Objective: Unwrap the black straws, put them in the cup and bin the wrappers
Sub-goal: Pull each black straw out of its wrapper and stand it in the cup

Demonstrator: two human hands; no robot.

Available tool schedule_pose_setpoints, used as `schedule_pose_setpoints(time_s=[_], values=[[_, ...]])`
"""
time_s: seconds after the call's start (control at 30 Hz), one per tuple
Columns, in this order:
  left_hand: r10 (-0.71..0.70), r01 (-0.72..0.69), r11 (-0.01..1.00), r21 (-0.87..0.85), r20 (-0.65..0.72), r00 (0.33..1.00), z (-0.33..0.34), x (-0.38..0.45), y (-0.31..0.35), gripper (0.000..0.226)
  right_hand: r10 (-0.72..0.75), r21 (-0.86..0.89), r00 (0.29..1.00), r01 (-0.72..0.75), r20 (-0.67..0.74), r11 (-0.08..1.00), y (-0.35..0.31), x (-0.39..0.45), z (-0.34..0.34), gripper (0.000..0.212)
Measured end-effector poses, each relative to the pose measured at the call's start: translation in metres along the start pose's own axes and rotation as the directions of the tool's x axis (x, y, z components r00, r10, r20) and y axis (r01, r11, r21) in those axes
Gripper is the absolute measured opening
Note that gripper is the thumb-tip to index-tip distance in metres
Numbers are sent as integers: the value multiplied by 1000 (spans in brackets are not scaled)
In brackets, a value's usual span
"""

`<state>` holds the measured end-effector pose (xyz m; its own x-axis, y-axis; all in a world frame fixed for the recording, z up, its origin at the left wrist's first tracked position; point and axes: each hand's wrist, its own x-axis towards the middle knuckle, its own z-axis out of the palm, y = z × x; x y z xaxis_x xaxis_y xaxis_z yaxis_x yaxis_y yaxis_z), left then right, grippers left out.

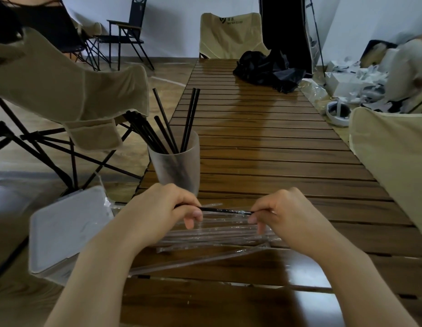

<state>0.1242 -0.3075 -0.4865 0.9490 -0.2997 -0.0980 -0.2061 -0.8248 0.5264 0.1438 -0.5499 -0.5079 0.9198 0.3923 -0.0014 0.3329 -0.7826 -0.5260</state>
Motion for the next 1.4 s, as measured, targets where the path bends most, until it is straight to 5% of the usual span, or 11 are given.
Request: schedule_pose_setpoints(time_s=[0.63,0.77,0.97,1.23,1.4], values=[[-81,83,994,73,-31,996,2,1,-12,37,31,-116,990,-47,-134,992,39,-12,-23,27],[-151,155,974,163,-40,988,-1,-5,-20,31,29,-128,991,-46,-134,991,44,-11,-25,34],[-45,81,938,338,-111,993,23,4,27,29,-64,-163,991,45,-114,986,30,-2,-13,28],[-92,158,947,278,-237,967,11,4,7,32,-6,-94,994,-4,-109,996,36,-7,-18,43],[-158,195,970,141,-238,958,2,-2,-8,28,40,-92,993,-50,-110,995,41,-10,-22,27]])
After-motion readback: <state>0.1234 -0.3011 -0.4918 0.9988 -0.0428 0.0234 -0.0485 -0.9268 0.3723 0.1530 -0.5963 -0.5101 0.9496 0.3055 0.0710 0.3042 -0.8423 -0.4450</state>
